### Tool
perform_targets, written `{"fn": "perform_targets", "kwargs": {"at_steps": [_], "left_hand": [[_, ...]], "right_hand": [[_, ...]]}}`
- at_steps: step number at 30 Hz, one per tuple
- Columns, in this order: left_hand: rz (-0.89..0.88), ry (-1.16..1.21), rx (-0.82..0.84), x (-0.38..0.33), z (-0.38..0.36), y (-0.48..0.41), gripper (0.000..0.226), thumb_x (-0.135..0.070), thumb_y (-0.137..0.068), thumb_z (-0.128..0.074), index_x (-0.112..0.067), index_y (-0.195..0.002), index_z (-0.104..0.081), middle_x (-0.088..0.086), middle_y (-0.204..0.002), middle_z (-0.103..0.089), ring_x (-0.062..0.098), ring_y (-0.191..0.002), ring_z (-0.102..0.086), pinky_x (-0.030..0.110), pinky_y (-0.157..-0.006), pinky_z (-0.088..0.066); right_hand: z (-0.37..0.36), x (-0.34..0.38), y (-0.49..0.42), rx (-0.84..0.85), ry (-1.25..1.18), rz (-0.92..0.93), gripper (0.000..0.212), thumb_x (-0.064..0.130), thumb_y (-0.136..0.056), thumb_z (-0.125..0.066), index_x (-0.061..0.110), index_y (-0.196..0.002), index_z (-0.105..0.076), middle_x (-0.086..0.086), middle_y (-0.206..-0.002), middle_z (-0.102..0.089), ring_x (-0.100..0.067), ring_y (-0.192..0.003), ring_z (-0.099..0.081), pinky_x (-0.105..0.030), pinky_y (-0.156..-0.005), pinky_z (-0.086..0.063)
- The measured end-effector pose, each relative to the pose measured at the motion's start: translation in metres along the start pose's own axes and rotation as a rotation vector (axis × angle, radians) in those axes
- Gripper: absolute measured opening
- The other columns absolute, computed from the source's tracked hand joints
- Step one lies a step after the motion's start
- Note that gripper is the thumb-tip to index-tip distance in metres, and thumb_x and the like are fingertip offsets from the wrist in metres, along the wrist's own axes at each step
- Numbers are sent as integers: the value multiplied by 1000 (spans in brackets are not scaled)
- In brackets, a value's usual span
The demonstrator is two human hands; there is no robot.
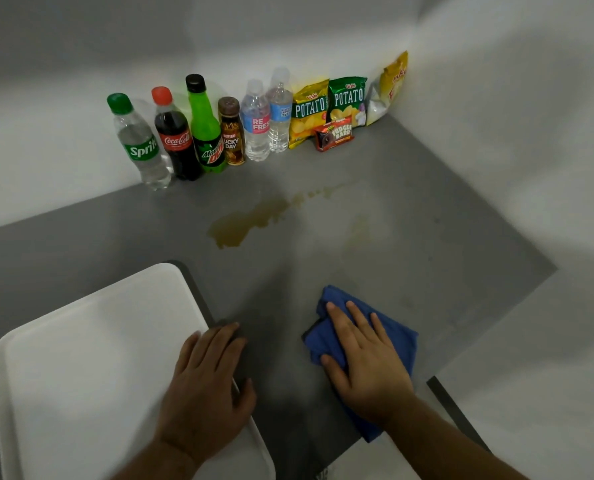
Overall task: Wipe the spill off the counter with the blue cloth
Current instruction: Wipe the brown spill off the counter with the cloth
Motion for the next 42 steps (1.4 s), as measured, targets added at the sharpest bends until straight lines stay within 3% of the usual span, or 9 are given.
{"fn": "perform_targets", "kwargs": {"at_steps": [3, 6, 12, 16, 21, 25, 31, 36, 42], "left_hand": [[-3, 12, -21, -1, 1, 1, 57, -53, -92, -43, -16, -131, -63, 7, -145, -59, 30, -133, -56, 56, -114, -42], [2, -4, -17, -1, 0, 0, 57, -52, -88, -49, -17, -131, -63, 7, -145, -59, 31, -132, -57, 54, -116, -39], [1, -19, 0, 1, -3, -2, 61, -52, -83, -54, -16, -131, -62, 8, -144, -59, 30, -132, -56, 55, -115, -40], [11, -2, 19, 2, -3, -2, 60, -52, -83, -58, -16, -132, -63, 6, -145, -58, 29, -134, -56, 54, -116, -40], [21, 27, 7, 0, 0, -2, 58, -52, -85, -56, -20, -133, -63, 3, -148, -57, 27, -136, -54, 53, -116, -40], [16, 12, 2, -1, -2, -1, 57, -56, -92, -46, -20, -134, -61, 4, -148, -56, 27, -136, -53, 55, -116, -40], [112, -96, 32, -9, 1, -17, 60, -58, -79, -56, -19, -124, -66, 5, -132, -65, 28, -120, -62, 59, -116, -37], [76, -32, 37, -51, -3, -40, 55, -49, -80, -63, -16, -125, -66, 7, -136, -61, 31, -125, -58, 57, -115, -41], [18, 50, 63, -95, -18, -54, 55, -46, -80, -65, -16, -127, -65, 4, -143, -57, 30, -127, -57, 50, -104, -51]], "right_hand": [[9, -15, -20, -29, 18, -120, 76, 67, -103, -22, 32, -165, 4, 10, -172, -2, -16, -159, 9, -46, -128, 4], [10, -1, -48, -9, 60, -174, 73, 65, -102, -20, 32, -165, -3, 8, -173, -1, -23, -159, 10, -52, -127, 4], [-11, 47, -40, 57, 72, 47, 66, 63, -104, -21, 40, -163, -6, 12, -173, 5, -22, -158, 18, -54, -126, 7], [-11, 34, 0, 30, 41, 181, 76, 66, -102, -36, 36, -165, -7, 19, -172, -4, -15, -160, 1, -49, -125, -4], [10, -32, -24, 19, 68, -47, 75, 74, -101, -20, 38, -164, -1, 18, -171, 6, -13, -159, 8, -46, -128, 5], [18, -32, -72, 16, 123, -169, 78, 70, -100, -12, 28, -166, -5, 9, -173, 3, -21, -159, 11, -52, -127, 4], [12, -5, -58, 48, 83, 30, 72, 66, -104, -18, 29, -165, -9, 10, -173, 2, -20, -158, 16, -52, -128, 3], [15, -35, -9, 58, 57, 166, 70, 64, -104, -33, 35, -164, -15, 13, -172, -8, -12, -159, 8, -54, -127, -6], [44, -100, -39, -2, 55, -63, 72, 66, -101, -28, 33, -164, -17, 11, -173, -9, -16, -159, 6, -55, -127, -2]]}}
Point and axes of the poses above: each hand's wrist, its own y-axis away from the middle knuckle, its own z-axis out of the back of the hand, x = y × z, the point moved 8 cm from there along -y, towards the middle knuckle
